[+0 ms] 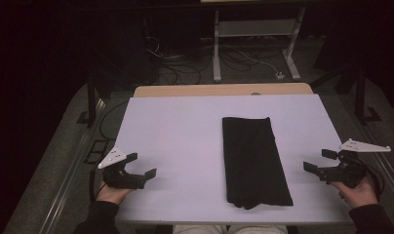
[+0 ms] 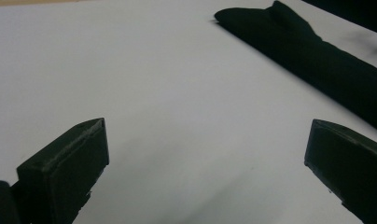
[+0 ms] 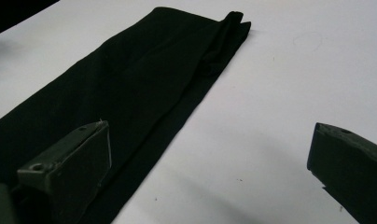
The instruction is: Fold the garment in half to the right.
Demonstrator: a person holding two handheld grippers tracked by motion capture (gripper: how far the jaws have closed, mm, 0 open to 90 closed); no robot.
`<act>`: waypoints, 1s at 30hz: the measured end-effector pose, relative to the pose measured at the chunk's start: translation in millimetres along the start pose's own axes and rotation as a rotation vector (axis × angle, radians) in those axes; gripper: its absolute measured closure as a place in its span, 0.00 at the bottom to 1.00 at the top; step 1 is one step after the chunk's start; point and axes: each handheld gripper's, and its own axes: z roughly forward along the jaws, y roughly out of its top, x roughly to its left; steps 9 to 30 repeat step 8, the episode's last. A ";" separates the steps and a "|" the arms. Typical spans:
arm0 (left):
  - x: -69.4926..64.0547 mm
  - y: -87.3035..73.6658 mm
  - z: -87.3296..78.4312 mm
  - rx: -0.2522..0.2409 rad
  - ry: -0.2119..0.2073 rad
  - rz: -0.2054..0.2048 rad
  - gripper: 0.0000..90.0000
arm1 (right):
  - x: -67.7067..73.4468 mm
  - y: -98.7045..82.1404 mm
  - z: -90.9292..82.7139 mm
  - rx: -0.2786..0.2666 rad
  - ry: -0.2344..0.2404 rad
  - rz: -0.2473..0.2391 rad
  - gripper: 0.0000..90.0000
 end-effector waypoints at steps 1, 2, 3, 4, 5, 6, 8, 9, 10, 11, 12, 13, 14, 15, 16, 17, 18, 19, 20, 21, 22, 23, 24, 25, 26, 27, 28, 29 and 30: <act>1.4 -0.9 -2.0 -0.002 0.005 -0.002 0.00 | 0.2 0.1 0.7 0.001 0.000 -0.002 0.00; 2.7 -1.8 -4.5 -0.009 0.010 -0.010 0.00 | 0.4 0.1 1.0 0.003 0.000 -0.002 0.00; 3.7 -2.7 -6.9 -0.018 0.012 -0.018 0.00 | 0.4 0.2 1.5 0.004 0.001 -0.005 0.00; 4.5 -3.4 -8.7 -0.026 0.014 -0.024 0.00 | 0.4 0.4 1.7 0.006 0.003 -0.005 0.00; 5.1 -3.9 -10.3 -0.030 0.019 -0.028 0.00 | 0.4 0.4 2.0 0.006 0.004 -0.004 0.00; 5.7 -4.2 -11.1 -0.036 0.023 -0.034 0.00 | 0.2 0.6 2.4 0.006 0.006 -0.003 0.00; 5.9 -4.6 -10.8 -0.043 0.019 -0.042 0.00 | -0.2 0.9 3.3 0.009 0.007 -0.004 0.00; 5.9 -4.6 -10.8 -0.043 0.019 -0.042 0.00 | -0.2 0.9 3.3 0.009 0.007 -0.004 0.00; 5.9 -4.6 -10.8 -0.043 0.019 -0.042 0.00 | -0.2 0.9 3.3 0.009 0.007 -0.004 0.00; 5.9 -4.6 -10.8 -0.043 0.019 -0.042 0.00 | -0.2 0.9 3.3 0.009 0.007 -0.004 0.00; 5.9 -4.6 -10.8 -0.043 0.019 -0.042 0.00 | -0.2 0.9 3.3 0.009 0.007 -0.004 0.00; 5.9 -4.6 -10.8 -0.043 0.019 -0.042 0.00 | -0.2 0.9 3.3 0.009 0.007 -0.004 0.00; 5.9 -4.6 -10.8 -0.043 0.019 -0.042 0.00 | -0.2 0.9 3.3 0.009 0.007 -0.004 0.00; 5.9 -4.6 -10.8 -0.043 0.019 -0.042 0.00 | -0.2 0.9 3.3 0.009 0.007 -0.004 0.00; 5.9 -4.6 -10.8 -0.043 0.019 -0.042 0.00 | -0.2 0.9 3.3 0.009 0.007 -0.004 0.00; 5.9 -4.6 -10.8 -0.043 0.019 -0.042 0.00 | -0.2 0.9 3.3 0.009 0.007 -0.004 0.00; 5.9 -4.6 -10.8 -0.043 0.019 -0.042 0.00 | -0.2 0.9 3.3 0.009 0.007 -0.004 0.00; 5.9 -4.6 -10.8 -0.043 0.019 -0.042 0.00 | -0.2 0.9 3.3 0.009 0.007 -0.004 0.00; 5.9 -4.6 -10.8 -0.043 0.019 -0.042 0.00 | -0.2 0.9 3.3 0.009 0.007 -0.004 0.00; 5.9 -4.6 -10.8 -0.043 0.019 -0.042 0.00 | -0.2 0.9 3.3 0.009 0.007 -0.004 0.00; 5.9 -4.6 -10.8 -0.043 0.019 -0.042 0.00 | -0.2 0.9 3.3 0.009 0.007 -0.004 0.00; 5.9 -4.6 -10.8 -0.043 0.019 -0.042 0.00 | -0.2 0.9 3.3 0.009 0.007 -0.004 0.00; 5.9 -4.6 -10.8 -0.043 0.019 -0.042 0.00 | -0.2 0.9 3.3 0.009 0.007 -0.004 0.00; 5.9 -4.6 -10.8 -0.043 0.019 -0.042 0.00 | -0.2 0.9 3.3 0.009 0.007 -0.004 0.00; 5.9 -4.6 -10.8 -0.043 0.019 -0.042 0.00 | -0.2 0.9 3.3 0.009 0.007 -0.004 0.00; 5.9 -4.6 -10.8 -0.043 0.019 -0.042 0.00 | -0.2 0.9 3.3 0.009 0.007 -0.004 0.00; 5.9 -4.6 -10.8 -0.043 0.019 -0.042 0.00 | -0.2 0.9 3.3 0.009 0.007 -0.004 0.00; 5.9 -4.6 -10.8 -0.043 0.019 -0.042 0.00 | -0.2 0.9 3.3 0.009 0.007 -0.004 0.00; 5.9 -4.6 -10.8 -0.043 0.019 -0.042 0.00 | -0.2 0.9 3.3 0.009 0.007 -0.004 0.00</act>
